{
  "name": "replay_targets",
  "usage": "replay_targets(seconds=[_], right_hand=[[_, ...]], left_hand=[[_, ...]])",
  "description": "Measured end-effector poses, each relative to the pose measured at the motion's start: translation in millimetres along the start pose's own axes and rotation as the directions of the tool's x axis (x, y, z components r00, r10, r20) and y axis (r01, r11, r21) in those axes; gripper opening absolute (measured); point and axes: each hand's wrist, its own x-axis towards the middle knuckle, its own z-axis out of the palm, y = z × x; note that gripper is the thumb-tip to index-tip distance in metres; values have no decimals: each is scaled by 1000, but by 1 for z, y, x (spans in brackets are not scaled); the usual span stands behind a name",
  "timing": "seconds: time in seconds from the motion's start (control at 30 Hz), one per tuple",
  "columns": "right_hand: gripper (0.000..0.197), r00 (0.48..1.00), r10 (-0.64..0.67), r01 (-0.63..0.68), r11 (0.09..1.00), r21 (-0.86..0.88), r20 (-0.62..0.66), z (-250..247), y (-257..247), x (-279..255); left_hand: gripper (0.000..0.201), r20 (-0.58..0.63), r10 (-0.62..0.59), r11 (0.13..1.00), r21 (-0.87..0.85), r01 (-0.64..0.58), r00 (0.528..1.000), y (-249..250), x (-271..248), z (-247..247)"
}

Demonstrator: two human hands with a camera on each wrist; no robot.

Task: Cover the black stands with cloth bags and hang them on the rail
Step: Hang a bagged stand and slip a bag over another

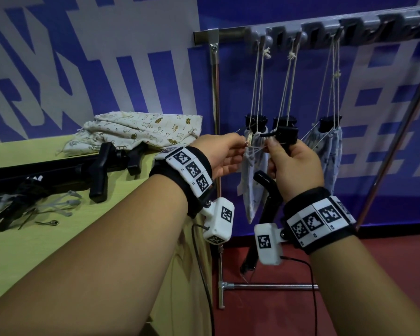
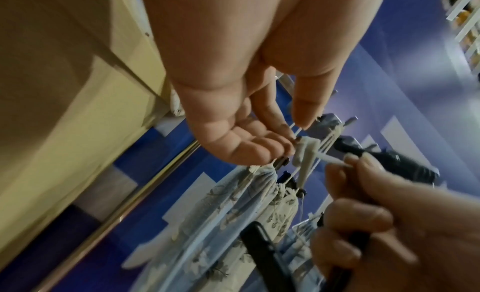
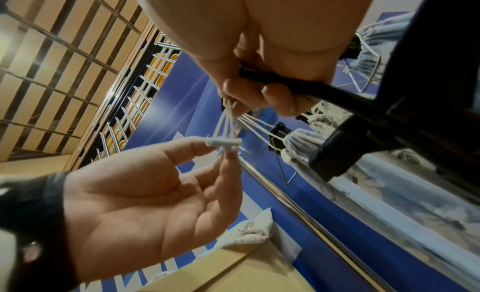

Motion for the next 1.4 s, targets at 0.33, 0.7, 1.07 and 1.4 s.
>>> replay_targets(seconds=[0.33, 0.7, 1.07, 1.4], right_hand=[[16, 968, -24, 84, 970, -229, 251, -2, 1, -3], [19, 939, 23, 132, 898, -421, 343, -10, 4, 8], [79, 928, 232, -30, 824, -565, 290, -14, 20, 12], [143, 933, 333, -302, 931, -207, 139, -9, 61, 24]], left_hand=[[42, 198, 290, 902, 272, -336, 937, 9, -9, 4], [17, 125, 412, 804, 416, -425, 902, -2, 4, -1], [10, -57, 416, 898, 182, -400, 908, 6, 3, -3], [7, -172, 348, 923, -111, -369, 922, 14, 5, -8]])
